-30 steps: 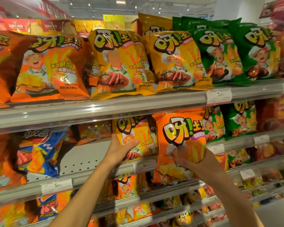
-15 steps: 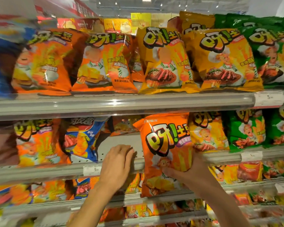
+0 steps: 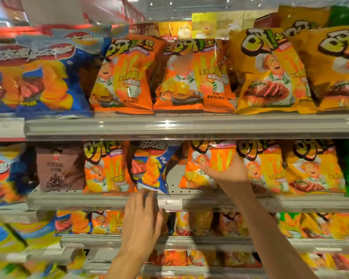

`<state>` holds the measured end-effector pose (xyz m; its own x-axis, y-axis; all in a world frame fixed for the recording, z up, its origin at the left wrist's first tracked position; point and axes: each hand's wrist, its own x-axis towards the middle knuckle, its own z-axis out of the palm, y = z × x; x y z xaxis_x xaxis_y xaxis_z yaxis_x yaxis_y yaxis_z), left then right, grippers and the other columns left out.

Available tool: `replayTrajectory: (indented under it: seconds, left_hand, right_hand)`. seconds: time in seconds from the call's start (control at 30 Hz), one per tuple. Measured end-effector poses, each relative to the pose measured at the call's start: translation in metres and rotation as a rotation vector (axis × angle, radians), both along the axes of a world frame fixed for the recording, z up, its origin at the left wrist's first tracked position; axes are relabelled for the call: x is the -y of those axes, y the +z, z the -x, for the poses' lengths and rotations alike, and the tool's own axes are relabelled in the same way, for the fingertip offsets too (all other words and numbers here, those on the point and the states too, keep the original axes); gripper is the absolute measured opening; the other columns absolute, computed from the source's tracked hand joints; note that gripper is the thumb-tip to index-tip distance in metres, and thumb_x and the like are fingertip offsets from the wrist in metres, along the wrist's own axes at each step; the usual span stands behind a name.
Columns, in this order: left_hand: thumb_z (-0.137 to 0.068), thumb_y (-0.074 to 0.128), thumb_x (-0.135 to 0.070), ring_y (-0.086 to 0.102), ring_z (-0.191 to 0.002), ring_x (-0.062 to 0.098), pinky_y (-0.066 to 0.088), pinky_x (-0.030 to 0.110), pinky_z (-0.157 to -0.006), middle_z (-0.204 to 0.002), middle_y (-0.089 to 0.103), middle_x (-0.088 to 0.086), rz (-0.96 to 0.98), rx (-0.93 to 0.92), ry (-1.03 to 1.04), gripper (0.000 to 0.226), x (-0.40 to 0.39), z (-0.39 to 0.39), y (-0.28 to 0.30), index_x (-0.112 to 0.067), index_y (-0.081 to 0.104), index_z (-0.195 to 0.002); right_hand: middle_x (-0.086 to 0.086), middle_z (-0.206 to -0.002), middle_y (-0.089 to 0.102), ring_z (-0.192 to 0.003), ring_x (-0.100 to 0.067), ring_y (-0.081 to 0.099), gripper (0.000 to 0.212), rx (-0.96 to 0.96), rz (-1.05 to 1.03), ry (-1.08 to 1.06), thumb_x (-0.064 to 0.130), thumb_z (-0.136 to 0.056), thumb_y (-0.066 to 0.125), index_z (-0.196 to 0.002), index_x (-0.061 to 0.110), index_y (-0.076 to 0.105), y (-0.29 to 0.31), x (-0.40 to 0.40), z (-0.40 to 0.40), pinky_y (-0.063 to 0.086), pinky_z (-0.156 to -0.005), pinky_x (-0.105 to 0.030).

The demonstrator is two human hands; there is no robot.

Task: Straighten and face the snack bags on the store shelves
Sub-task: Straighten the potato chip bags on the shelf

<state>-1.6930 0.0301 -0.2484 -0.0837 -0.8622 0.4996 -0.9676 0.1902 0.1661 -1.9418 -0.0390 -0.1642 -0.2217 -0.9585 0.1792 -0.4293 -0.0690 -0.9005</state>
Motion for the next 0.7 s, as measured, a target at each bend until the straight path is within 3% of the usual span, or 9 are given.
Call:
replayTrajectory:
  seconds: [0.07,0.23,0.37,0.43,0.53,0.57,0.6,0.63,0.7]
  left_hand:
    - [-0.096,0.048,-0.041,0.049,-0.121,0.031,0.043,0.045,-0.103,-0.128,0.051,0.008,-0.037,0.06,-0.002,0.049,0.001,0.0,-0.003,-0.011,0.052,-0.136]
    - [-0.096,0.043,-0.046,0.046,-0.124,0.032,0.042,0.046,-0.106,-0.128,0.05,0.008,-0.024,0.068,0.005,0.055,0.003,-0.001,-0.009,-0.011,0.05,-0.137]
    - [-0.094,0.044,-0.048,0.044,-0.125,0.033,0.041,0.047,-0.107,-0.129,0.048,0.009,-0.024,0.074,0.026,0.058,0.003,0.004,-0.01,-0.01,0.049,-0.137]
    - [-0.093,0.045,-0.048,0.044,-0.125,0.032,0.04,0.047,-0.108,-0.129,0.047,0.007,-0.025,0.073,0.029,0.057,0.004,0.005,-0.009,-0.012,0.047,-0.137]
    - [-0.093,0.052,-0.046,0.042,-0.128,0.031,0.04,0.047,-0.11,-0.131,0.045,0.005,-0.03,0.072,0.02,0.056,0.004,0.003,-0.011,-0.015,0.044,-0.139]
    - [-0.093,0.053,-0.045,0.041,-0.129,0.03,0.04,0.047,-0.11,-0.132,0.044,0.005,-0.029,0.074,0.016,0.056,0.004,0.002,-0.011,-0.015,0.043,-0.139]
    - [-0.093,0.054,-0.045,0.041,-0.129,0.03,0.04,0.046,-0.11,-0.132,0.044,0.005,-0.029,0.079,0.011,0.056,0.004,0.002,-0.012,-0.015,0.043,-0.139]
    - [-0.093,0.054,-0.044,0.041,-0.129,0.029,0.04,0.045,-0.109,-0.132,0.044,0.005,-0.03,0.086,0.005,0.056,0.003,0.001,-0.013,-0.014,0.044,-0.139]
    - [-0.093,0.054,-0.043,0.042,-0.127,0.029,0.041,0.043,-0.107,-0.131,0.045,0.006,-0.029,0.095,-0.003,0.056,0.002,0.0,-0.012,-0.012,0.046,-0.138]
  right_hand:
    - [0.0,-0.112,0.064,-0.098,-0.019,0.062,0.078,-0.028,0.02,-0.045,0.045,-0.069,0.09,-0.131,0.013,0.054,-0.003,0.008,-0.003,0.052,-0.089,-0.036]
    - [-0.003,-0.126,0.063,-0.114,-0.025,0.064,0.091,-0.032,-0.044,-0.011,0.049,-0.068,0.089,-0.142,0.017,0.046,-0.026,0.016,-0.001,0.054,-0.098,-0.045]
    - [0.0,-0.121,0.064,-0.102,-0.018,0.064,0.089,0.032,-0.092,0.067,0.049,-0.069,0.089,-0.142,0.018,0.047,-0.028,0.025,-0.002,0.049,-0.079,-0.028]
    - [0.006,-0.111,0.063,-0.095,-0.015,0.063,0.085,0.013,-0.121,0.087,0.049,-0.07,0.089,-0.138,0.019,0.046,-0.028,0.028,-0.006,0.046,-0.077,-0.021]
    - [0.019,-0.089,0.062,-0.078,0.005,0.064,0.068,-0.006,-0.087,0.117,0.041,-0.072,0.091,-0.122,0.02,0.05,-0.034,0.034,-0.006,0.044,-0.066,-0.001]
    - [0.019,-0.089,0.064,-0.075,0.007,0.064,0.068,0.001,-0.094,0.134,0.04,-0.071,0.091,-0.122,0.02,0.051,-0.036,0.035,-0.004,0.049,-0.072,-0.004]
    - [0.016,-0.094,0.067,-0.079,0.005,0.066,0.071,0.019,-0.111,0.154,0.044,-0.07,0.09,-0.124,0.021,0.051,-0.038,0.037,-0.002,0.055,-0.085,-0.015]
    - [0.012,-0.101,0.07,-0.088,-0.001,0.067,0.076,0.028,-0.132,0.168,0.051,-0.068,0.089,-0.127,0.022,0.051,-0.038,0.037,-0.001,0.056,-0.094,-0.029]
    - [0.008,-0.112,0.068,-0.103,-0.016,0.066,0.086,-0.014,-0.168,0.164,0.064,-0.062,0.086,-0.131,0.025,0.05,-0.034,0.033,-0.001,0.053,-0.101,-0.041]
